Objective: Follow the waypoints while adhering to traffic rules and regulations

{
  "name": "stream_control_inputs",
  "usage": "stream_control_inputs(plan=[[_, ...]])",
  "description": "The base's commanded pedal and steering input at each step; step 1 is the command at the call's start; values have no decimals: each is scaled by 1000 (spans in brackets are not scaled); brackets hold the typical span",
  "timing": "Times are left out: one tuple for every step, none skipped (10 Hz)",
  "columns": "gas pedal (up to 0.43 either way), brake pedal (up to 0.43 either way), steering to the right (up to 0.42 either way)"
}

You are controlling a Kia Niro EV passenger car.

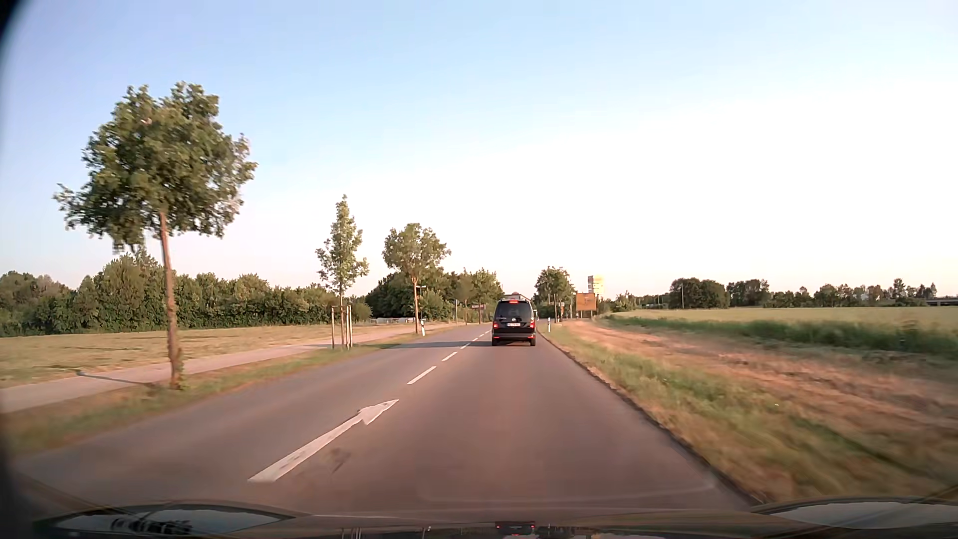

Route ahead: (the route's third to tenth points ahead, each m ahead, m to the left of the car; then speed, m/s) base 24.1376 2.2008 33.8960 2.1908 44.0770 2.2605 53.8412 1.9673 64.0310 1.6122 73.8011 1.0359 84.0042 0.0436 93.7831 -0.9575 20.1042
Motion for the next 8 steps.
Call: stream_control_inputs(plan=[[0, 12, 0], [0, 18, 0], [0, 18, 0], [0, 12, 0], [0, 18, 0], [0, 12, 0], [0, 12, 3], [0, 18, 5]])
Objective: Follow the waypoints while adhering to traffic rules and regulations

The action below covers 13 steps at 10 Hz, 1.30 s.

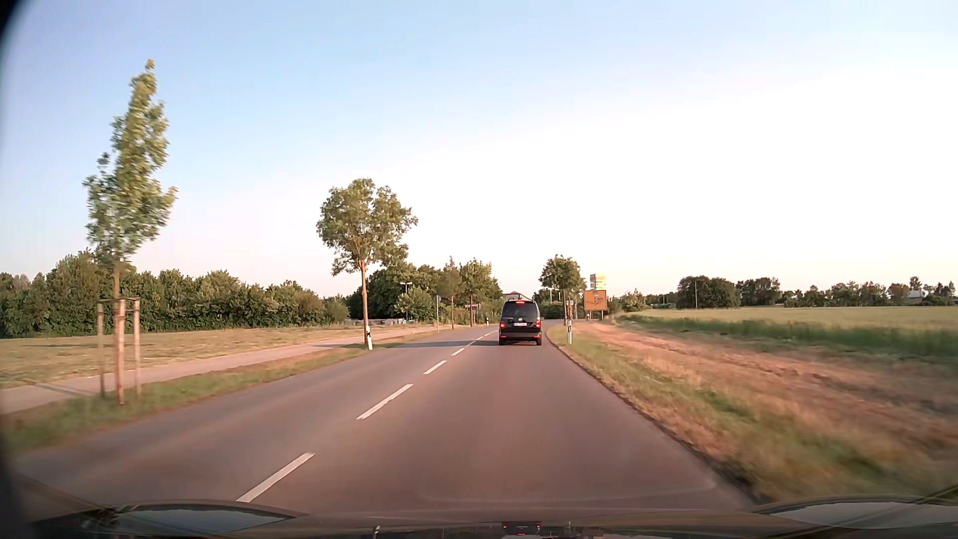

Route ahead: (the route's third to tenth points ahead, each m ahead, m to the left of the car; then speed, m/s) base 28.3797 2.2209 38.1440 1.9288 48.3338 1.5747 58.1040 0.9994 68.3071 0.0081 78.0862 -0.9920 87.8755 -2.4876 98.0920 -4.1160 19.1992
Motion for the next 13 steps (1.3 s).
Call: stream_control_inputs(plan=[[0, 12, 5], [0, 18, 5], [0, 12, 5], [0, 12, 5], [0, 12, 5], [0, 12, 5], [0, 18, 4], [28, 12, 3], [47, 18, 3], [47, 18, 3], [47, 18, 3], [59, 18, 5], [59, 18, 5]])
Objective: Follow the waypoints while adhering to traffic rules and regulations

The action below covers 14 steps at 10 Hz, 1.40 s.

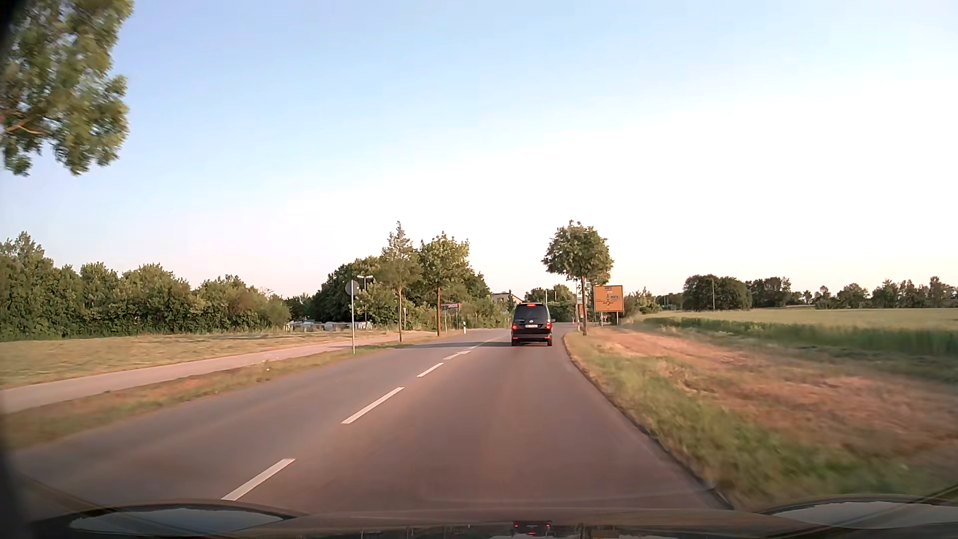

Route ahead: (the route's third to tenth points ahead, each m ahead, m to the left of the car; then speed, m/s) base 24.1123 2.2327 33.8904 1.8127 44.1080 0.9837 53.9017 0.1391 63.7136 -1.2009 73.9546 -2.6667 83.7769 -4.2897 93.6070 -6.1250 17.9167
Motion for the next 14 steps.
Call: stream_control_inputs(plan=[[59, 18, 6], [59, 18, 7], [59, 18, 8], [59, 18, 10], [59, 18, 13], [59, 18, 14], [59, 12, 15], [59, 18, 15], [59, 18, 15], [59, 18, 15], [39, 18, 15], [20, 18, 15], [0, 18, 15], [0, 12, 15]])
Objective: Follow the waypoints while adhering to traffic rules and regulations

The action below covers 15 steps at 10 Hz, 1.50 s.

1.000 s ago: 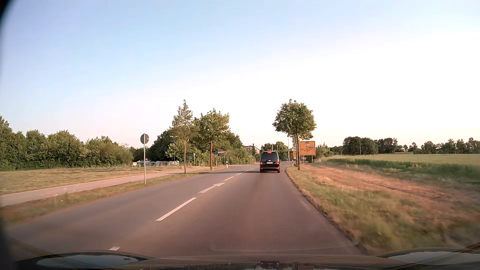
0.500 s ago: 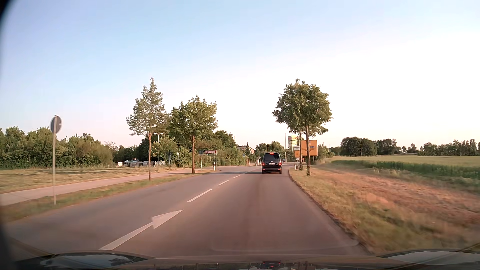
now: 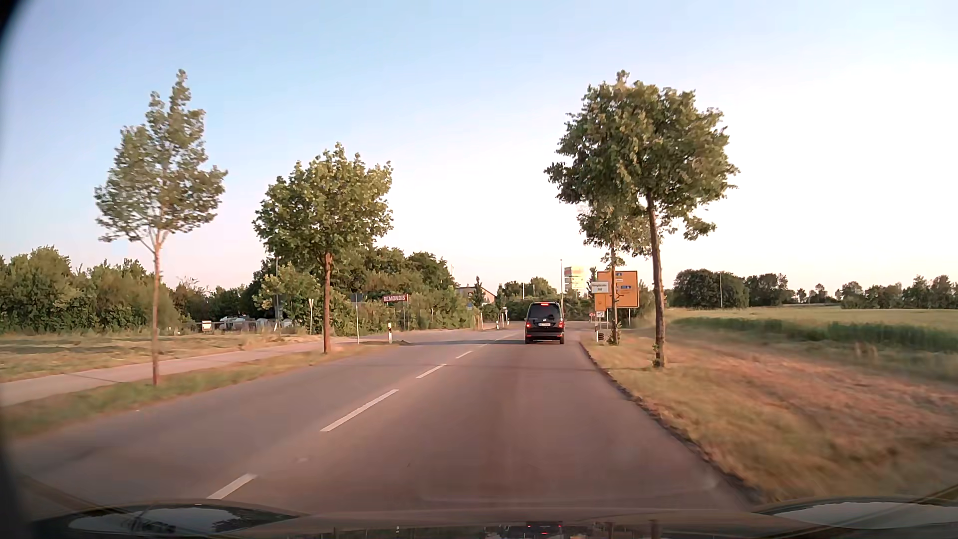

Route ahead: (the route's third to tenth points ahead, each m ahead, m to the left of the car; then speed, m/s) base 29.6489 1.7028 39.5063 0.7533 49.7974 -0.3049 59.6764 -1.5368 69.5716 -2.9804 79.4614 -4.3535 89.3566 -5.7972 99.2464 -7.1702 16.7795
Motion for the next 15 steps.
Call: stream_control_inputs(plan=[[0, 18, 15], [0, 18, 15], [0, 12, 15], [0, 12, 15], [0, 12, 15], [0, 12, 15], [0, 12, 15], [0, 12, 15], [0, 18, 15], [0, 12, 15], [0, 12, 15], [0, 18, 15], [0, 18, 15], [0, 12, 15], [0, 12, 15]])
